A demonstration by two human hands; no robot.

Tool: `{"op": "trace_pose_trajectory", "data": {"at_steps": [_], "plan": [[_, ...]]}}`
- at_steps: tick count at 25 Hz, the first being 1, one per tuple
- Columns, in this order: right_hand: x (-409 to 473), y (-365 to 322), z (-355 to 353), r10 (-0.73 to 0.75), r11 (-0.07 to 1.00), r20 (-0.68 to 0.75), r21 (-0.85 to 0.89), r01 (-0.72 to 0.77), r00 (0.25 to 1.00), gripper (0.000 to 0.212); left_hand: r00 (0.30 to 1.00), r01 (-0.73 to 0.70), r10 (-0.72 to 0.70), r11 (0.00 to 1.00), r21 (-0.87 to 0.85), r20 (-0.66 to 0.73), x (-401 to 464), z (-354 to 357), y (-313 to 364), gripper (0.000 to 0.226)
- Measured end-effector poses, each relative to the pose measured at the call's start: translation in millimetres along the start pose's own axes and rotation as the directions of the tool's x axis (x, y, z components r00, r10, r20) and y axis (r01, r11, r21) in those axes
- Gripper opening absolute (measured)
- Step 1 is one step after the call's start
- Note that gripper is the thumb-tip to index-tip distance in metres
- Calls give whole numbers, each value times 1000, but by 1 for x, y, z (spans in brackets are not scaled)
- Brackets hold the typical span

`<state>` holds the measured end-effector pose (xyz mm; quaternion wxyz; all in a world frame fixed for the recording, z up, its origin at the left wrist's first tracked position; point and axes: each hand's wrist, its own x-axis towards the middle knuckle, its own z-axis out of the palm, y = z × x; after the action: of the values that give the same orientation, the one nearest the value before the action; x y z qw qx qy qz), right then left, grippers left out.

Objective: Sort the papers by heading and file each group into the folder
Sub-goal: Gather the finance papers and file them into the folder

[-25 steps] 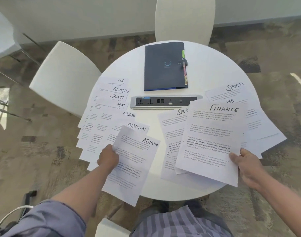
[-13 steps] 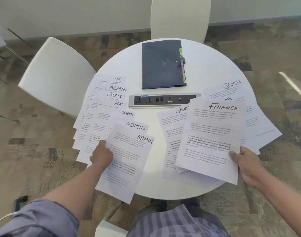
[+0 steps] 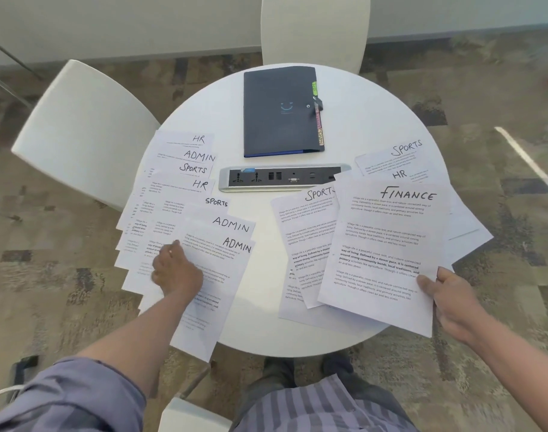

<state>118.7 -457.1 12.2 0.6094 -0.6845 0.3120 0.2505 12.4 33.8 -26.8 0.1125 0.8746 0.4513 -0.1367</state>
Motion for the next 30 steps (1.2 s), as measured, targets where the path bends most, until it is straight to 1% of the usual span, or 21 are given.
{"op": "trace_pose_trajectory", "data": {"at_steps": [1, 3, 5, 7, 8, 10, 13, 15, 18, 21, 23, 27, 30], "plan": [[0, 0, -4, 0, 1000, -1, 2, 0, 1000, 21, 998, -70, 70, 996, -60, 7, -10, 9, 14, 61], [-1, -2, -12, 6, 1000, -12, 6, -6, 1000, 22, 978, -181, 202, 951, -252, 58, -36, 29, 48, 51], [-2, -6, -22, 12, 1000, -16, -1, -13, 1000, 21, 955, -172, 255, 891, -419, 150, -62, 48, 86, 44], [-5, -11, -34, 16, 1000, -19, -9, -16, 1000, 20, 938, -103, 247, 869, -483, 244, -81, 61, 121, 49], [-5, -13, -41, 14, 1000, -16, -5, -14, 1000, 19, 934, -79, 237, 867, -493, 267, -87, 65, 137, 54], [-4, -15, -53, 15, 1000, -14, 9, -15, 1000, 19, 943, -32, 195, 861, -508, 270, -92, 68, 164, 64], [-1, -14, -71, 18, 1000, -9, 20, -18, 1000, 19, 956, 142, 20, 841, -522, 292, -89, 67, 190, 79], [2, -14, -78, 18, 1000, 4, 25, -18, 1000, 20, 954, 211, -69, 847, -488, 292, -86, 68, 199, 85], [6, -17, -87, 24, 999, 17, 33, -24, 1000, 19, 944, 267, -153, 876, -402, 292, -79, 74, 208, 86], [12, -19, -94, 29, 999, 25, 22, -29, 999, 20, 918, 332, -212, 873, -358, 334, -73, 77, 213, 76], [15, -22, -96, 28, 999, 39, 25, -29, 999, 21, 915, 345, -226, 867, -359, 333, -74, 75, 215, 71], [19, -26, -97, 29, 1000, 41, 12, -29, 999, 19, 926, 349, -246, 845, -405, 286, -81, 72, 227, 85], [20, -26, -95, 31, 1000, 48, 2, -31, 998, 19, 901, 407, -288, 819, -404, 324, -82, 68, 237, 92]]}}
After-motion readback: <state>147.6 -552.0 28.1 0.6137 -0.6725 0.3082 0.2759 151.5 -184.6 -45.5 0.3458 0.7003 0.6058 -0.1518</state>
